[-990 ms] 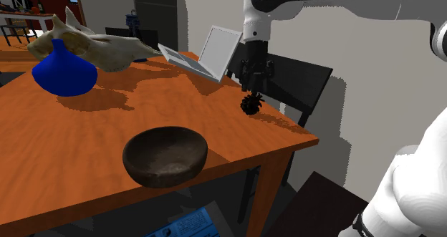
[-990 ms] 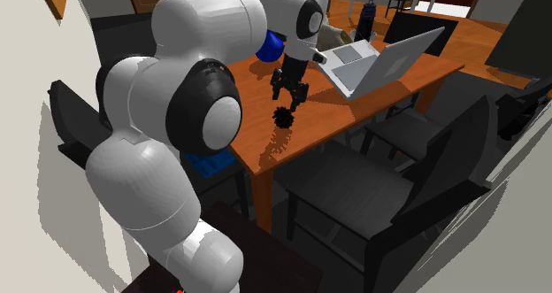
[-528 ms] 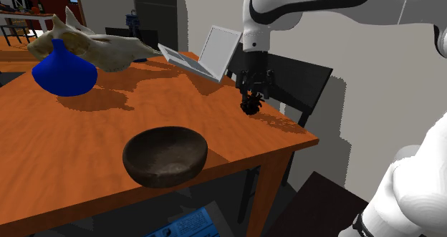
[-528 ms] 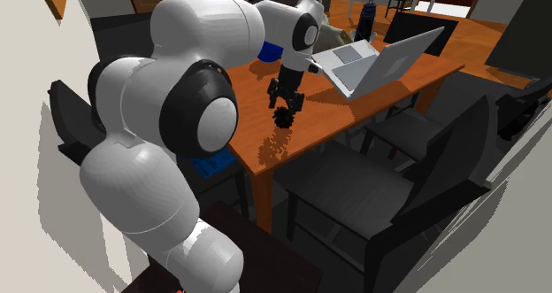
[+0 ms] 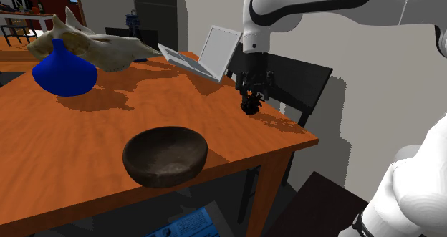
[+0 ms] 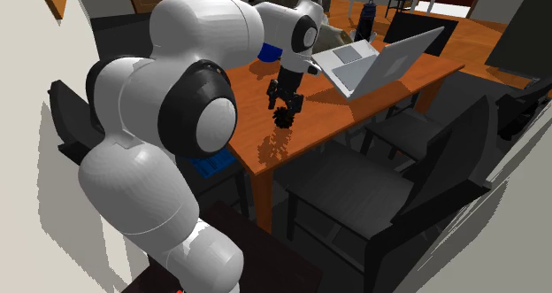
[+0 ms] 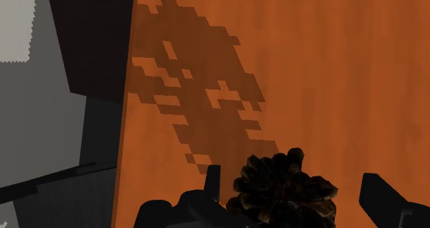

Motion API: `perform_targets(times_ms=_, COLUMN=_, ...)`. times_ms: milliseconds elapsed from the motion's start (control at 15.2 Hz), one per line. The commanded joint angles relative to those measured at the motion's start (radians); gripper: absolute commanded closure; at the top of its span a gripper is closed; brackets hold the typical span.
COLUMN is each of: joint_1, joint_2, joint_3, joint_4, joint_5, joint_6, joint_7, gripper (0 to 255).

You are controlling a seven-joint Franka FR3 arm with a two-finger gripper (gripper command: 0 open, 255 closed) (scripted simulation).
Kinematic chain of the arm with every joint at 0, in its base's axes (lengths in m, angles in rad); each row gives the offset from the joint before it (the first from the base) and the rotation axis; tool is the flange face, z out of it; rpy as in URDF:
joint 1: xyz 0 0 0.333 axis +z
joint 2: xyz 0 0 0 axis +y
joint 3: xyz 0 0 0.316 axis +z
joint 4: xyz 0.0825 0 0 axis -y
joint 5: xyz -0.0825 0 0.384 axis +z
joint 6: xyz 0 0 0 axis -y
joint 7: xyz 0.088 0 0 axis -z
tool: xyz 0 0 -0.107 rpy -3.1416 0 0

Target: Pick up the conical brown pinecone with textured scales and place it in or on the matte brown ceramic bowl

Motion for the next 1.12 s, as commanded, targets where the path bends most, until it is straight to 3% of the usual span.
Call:
perform_targets(times_ms=0, joint_1=0.000, joint_2=0.000, joint_3=0.000, joint_4=0.000, joint_5=0.000, joint_6=0.000, joint_7=0.000, gripper=255)
perform_targets(times_ms=594, joint_1=0.000, joint_2=0.000, joint_3=0.000, joint_4=0.000, joint_5=0.000, joint_6=0.000, joint_7=0.000, gripper=255)
perform_targets(times_ms=1056, joint_1=-0.001, joint_2=0.009, joint_3=-0.001, joint_4=0.104, joint_5=0.001, joint_6=-0.095, joint_7=0.012, gripper=255)
